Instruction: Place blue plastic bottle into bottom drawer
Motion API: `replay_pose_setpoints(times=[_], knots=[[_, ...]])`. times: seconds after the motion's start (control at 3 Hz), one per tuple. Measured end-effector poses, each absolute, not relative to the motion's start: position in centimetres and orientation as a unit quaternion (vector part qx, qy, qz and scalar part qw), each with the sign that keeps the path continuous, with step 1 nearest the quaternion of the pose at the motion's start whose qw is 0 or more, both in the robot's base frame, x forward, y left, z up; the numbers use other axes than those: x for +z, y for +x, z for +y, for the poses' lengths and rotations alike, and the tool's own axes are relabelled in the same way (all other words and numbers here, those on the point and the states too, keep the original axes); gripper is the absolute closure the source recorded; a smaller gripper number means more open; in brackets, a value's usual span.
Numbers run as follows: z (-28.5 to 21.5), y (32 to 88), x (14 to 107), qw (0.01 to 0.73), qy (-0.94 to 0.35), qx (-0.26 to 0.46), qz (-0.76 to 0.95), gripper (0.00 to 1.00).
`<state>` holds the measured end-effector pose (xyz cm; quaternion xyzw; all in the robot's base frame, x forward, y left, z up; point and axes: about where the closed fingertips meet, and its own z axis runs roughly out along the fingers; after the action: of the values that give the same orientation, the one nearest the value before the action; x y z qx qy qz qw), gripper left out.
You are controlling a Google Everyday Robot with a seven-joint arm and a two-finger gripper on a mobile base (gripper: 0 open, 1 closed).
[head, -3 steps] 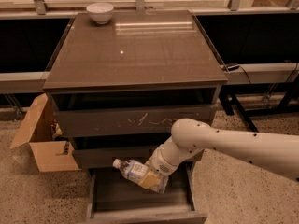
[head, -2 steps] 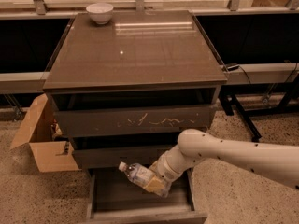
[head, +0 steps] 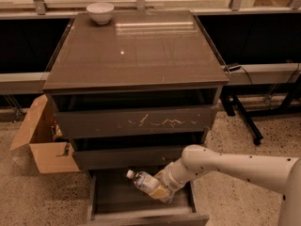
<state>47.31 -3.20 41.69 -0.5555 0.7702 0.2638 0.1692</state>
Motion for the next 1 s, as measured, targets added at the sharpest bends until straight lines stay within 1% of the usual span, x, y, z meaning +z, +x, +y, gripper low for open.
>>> replay_pose_setpoints(times=[0.67, 1.0], knots=[[-5.7, 48.6, 32.0, 0.154, -0.504, 0.292, 0.799, 1.00], [-5.7, 48.6, 32.0, 0.154, -0.503, 0.292, 0.799, 1.00]])
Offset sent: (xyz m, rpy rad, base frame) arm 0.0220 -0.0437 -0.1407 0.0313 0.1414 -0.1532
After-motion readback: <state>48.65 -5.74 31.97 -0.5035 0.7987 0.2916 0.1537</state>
